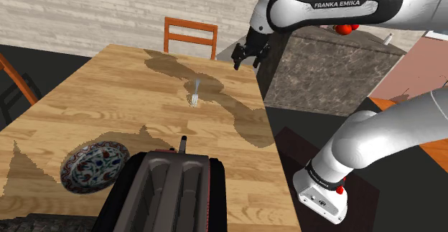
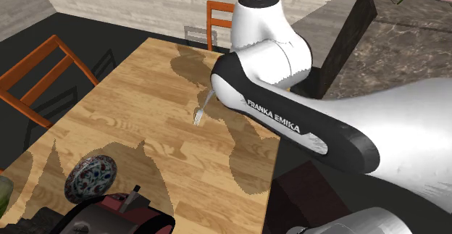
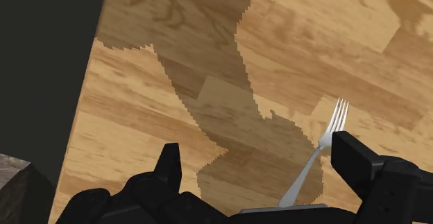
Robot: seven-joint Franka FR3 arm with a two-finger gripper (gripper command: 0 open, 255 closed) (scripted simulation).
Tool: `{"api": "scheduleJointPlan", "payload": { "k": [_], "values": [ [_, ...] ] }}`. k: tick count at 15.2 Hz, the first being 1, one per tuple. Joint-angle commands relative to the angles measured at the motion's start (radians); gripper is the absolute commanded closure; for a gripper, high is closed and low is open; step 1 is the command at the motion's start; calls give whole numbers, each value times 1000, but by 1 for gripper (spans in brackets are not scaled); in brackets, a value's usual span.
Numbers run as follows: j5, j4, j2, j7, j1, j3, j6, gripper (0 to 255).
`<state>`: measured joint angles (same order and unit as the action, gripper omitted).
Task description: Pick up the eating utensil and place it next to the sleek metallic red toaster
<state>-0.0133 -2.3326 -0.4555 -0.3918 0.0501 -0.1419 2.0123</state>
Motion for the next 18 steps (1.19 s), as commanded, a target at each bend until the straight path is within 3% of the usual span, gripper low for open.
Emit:
{"api": "scheduleJointPlan", "payload": {
  "k": [1, 10, 18],
  "values": [
    [8, 21, 75, -71, 8, -31, 52, 0],
    [124, 198, 426, -393, 34, -124, 196, 0],
    [261, 462, 759, -653, -9, -109, 222, 0]
  ]
}}
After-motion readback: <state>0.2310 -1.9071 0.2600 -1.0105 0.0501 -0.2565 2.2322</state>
